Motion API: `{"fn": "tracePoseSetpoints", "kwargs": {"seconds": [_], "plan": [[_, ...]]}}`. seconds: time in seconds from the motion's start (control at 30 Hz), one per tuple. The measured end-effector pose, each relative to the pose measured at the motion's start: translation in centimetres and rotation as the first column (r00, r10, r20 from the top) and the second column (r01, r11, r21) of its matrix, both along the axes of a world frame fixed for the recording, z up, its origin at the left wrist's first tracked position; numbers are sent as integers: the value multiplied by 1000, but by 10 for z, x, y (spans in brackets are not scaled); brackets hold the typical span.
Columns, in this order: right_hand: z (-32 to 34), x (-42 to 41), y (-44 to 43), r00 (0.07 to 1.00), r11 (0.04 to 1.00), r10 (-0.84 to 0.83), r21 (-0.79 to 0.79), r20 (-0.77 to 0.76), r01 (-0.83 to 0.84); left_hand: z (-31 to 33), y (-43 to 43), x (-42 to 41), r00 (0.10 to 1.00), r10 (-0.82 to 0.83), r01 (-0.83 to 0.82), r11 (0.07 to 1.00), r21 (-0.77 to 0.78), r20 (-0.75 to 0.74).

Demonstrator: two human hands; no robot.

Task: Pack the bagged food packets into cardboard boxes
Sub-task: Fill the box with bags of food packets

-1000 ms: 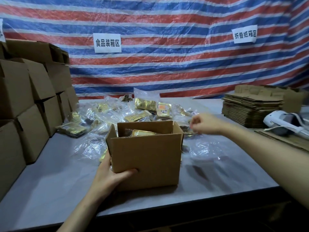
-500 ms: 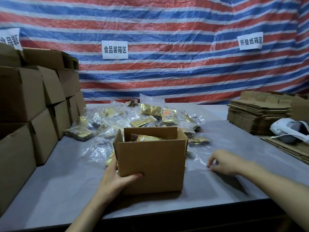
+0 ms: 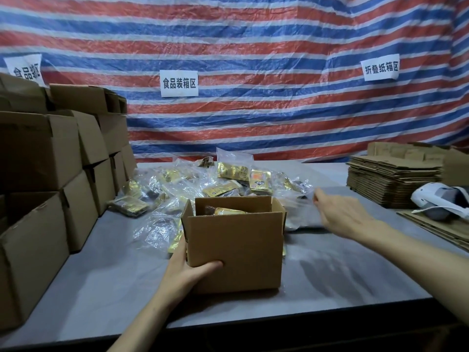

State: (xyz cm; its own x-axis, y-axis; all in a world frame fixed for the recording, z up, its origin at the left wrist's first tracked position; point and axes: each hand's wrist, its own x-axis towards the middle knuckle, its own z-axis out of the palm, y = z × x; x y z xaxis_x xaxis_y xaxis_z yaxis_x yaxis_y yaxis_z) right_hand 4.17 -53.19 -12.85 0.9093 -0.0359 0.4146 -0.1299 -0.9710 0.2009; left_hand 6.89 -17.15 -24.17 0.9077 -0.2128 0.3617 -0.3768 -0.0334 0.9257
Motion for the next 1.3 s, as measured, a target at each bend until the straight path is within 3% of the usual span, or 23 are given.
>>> {"fn": "tracePoseSetpoints", "kwargs": {"seconds": [0.2, 0.37, 0.53, 0.67, 0.83, 1.0, 1.3], "plan": [[41, 2, 0, 997, 958, -33, 287, 67, 13, -3, 2, 3, 1000, 2, -2, 1000, 6, -16], [75, -7, 10, 1000, 792, -3, 610, 11, -4, -5, 2, 4, 1000, -7, 7, 1000, 2, -22], [112, -28, 18, 971, 841, 73, 538, -228, 64, -5, 2, 5, 1000, 8, -8, 1000, 6, -15], [137, -39, 32, 955, 894, 124, 448, -270, 10, -5, 2, 6, 1000, 20, -20, 1000, 22, 2], [166, -47, 48, 964, 891, 227, 430, -140, -148, -6, 2, 7, 1000, 22, -22, 999, 24, 8], [191, -41, 67, 948, 735, 271, 599, 169, -318, -7, 1, 6, 1000, 9, -9, 1000, 8, 6], [222, -23, 118, 871, 606, 346, 627, 348, -490, -4, -1, 3, 1000, -15, 15, 999, -32, 22]]}}
